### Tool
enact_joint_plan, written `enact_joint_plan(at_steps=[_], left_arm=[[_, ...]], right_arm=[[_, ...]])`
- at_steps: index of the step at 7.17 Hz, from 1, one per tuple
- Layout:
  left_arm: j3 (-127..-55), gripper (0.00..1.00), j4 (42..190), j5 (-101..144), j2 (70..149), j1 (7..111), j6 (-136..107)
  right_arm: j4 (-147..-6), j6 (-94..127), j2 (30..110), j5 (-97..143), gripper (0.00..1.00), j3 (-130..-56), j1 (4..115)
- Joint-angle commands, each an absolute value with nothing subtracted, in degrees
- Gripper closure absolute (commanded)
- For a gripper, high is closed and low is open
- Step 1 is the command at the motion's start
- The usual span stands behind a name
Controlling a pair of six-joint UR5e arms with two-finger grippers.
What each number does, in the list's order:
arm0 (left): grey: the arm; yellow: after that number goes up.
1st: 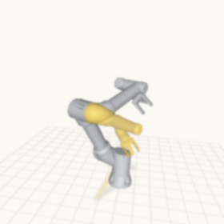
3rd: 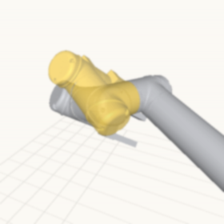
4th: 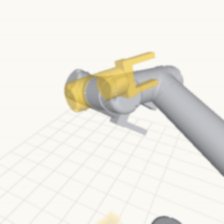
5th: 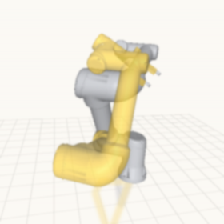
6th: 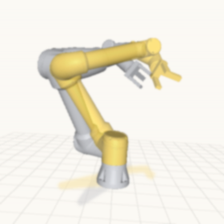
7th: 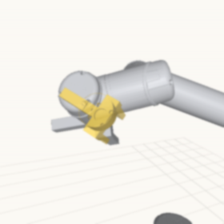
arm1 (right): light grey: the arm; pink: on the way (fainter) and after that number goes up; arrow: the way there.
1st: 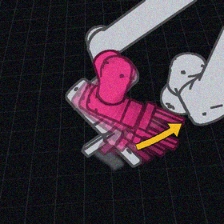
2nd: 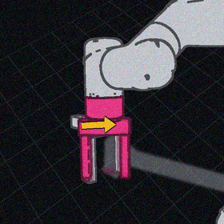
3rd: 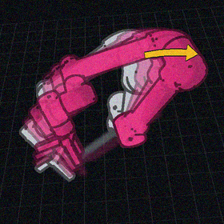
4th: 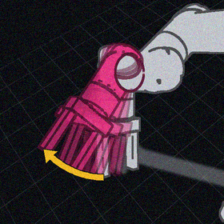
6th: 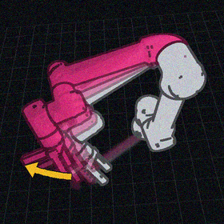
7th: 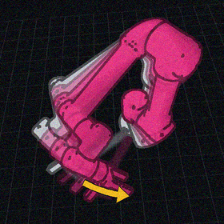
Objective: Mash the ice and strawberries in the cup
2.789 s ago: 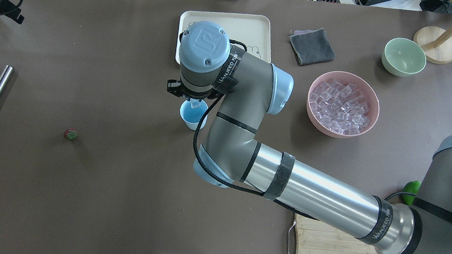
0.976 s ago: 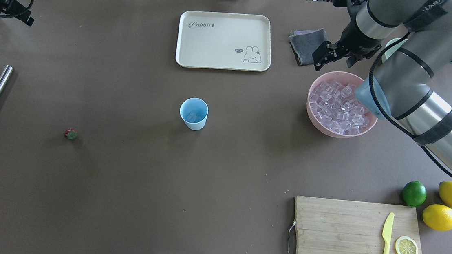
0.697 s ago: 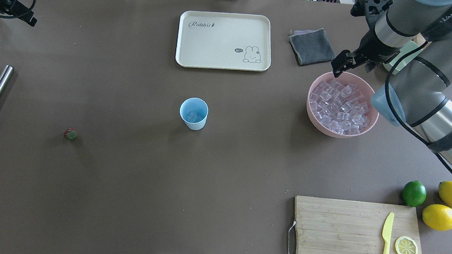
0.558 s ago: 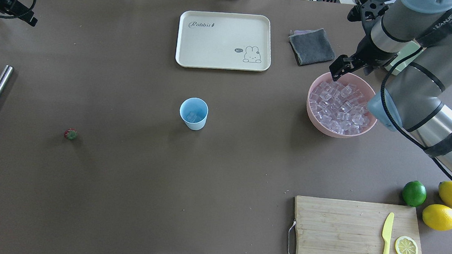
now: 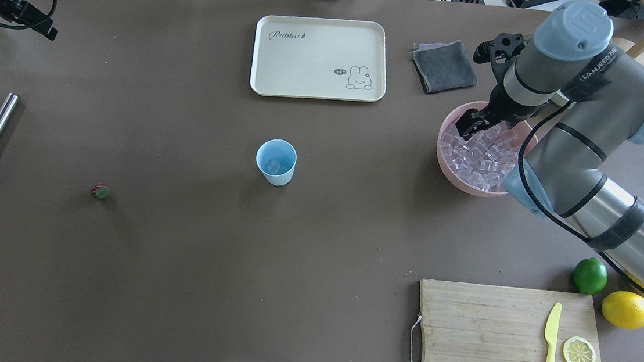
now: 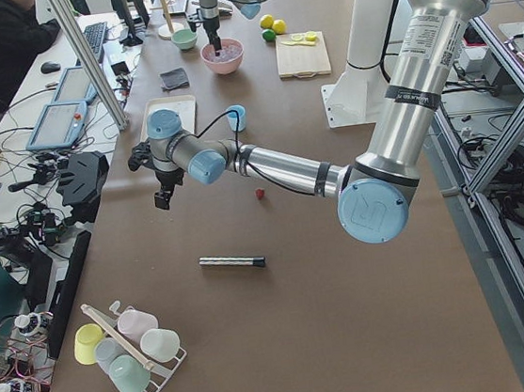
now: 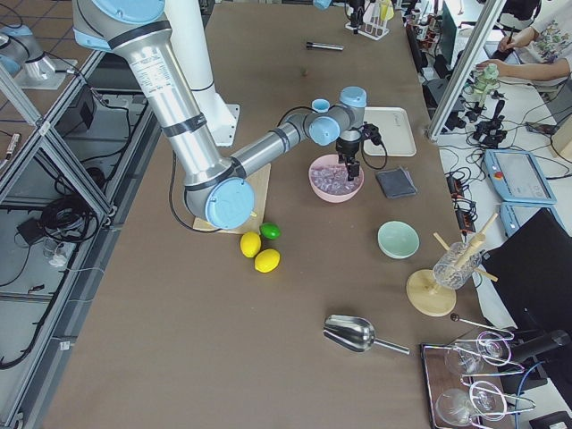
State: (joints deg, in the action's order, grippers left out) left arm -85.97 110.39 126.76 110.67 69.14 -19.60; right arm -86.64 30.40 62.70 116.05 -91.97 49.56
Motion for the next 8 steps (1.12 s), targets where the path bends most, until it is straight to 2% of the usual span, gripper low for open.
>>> enact_joint_plan(at_steps=[1,5,8], left_arm=[[-85.8,0.02,110.4,126.7,110.7,69.0,-19.6],[-85.3,0.02,110.4,126.7,110.8,68.5,-19.6],[-84.7,0.02,110.7,126.7,110.9,68.4,-19.6]], right_arm=[[-86.6,30.4,63.8,113.5,0.04,-92.2,47.4],[-86.6,30.3,65.6,110.9,0.10,-93.3,46.0],[-86.7,30.3,65.5,110.9,0.63,-94.7,45.7]])
